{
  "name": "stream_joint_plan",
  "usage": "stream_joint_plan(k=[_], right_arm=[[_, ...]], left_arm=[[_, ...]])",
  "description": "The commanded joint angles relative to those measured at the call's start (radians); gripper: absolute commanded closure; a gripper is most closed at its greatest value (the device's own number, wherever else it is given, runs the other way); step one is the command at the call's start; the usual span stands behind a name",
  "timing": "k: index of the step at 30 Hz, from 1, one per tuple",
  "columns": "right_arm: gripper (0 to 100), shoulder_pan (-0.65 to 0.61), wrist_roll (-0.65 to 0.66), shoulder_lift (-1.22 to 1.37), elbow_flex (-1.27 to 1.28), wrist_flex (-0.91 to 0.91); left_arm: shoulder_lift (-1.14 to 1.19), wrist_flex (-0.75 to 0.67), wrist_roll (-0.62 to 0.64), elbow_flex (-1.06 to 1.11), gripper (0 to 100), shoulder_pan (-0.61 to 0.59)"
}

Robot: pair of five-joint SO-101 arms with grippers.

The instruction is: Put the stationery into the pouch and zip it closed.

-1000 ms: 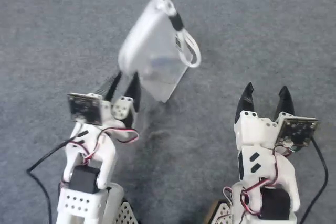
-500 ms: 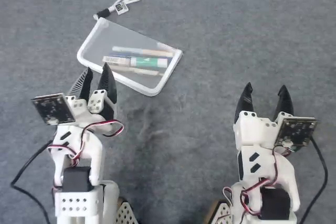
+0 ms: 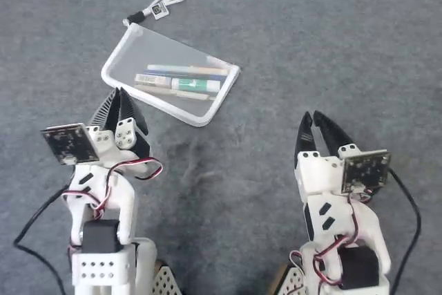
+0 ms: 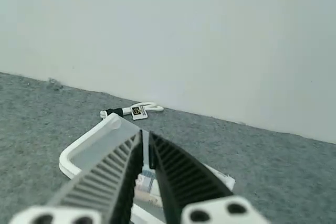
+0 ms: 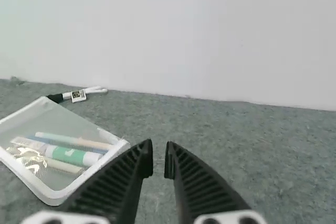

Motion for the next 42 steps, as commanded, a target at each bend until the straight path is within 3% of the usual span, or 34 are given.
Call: stream_joint_plan(k=[1, 8, 22, 31, 42], right_arm=[[96.9, -0.008, 0.014, -0.002, -0.002, -0.008], [96.9, -0.007, 0.014, -0.002, -0.002, -0.008], [98.8, 0.002, 0.014, -0.004, -0.002, -0.007], [98.9, 0.047, 0.011, -0.005, -0.008, -0.008], [99.0, 0.070, -0.023, -0.005, -0.078, 0.070]], left_arm=[[-0.029, -0.018, 0.014, -0.071, 99, -0.003], [-0.307, 0.008, 0.009, 0.030, 99, 0.029], [-0.285, 0.008, 0.012, 0.021, 99, 0.035], [-0.285, 0.005, 0.006, 0.042, 99, 0.103], [-0.285, 0.003, -0.114, 0.065, 99, 0.189]])
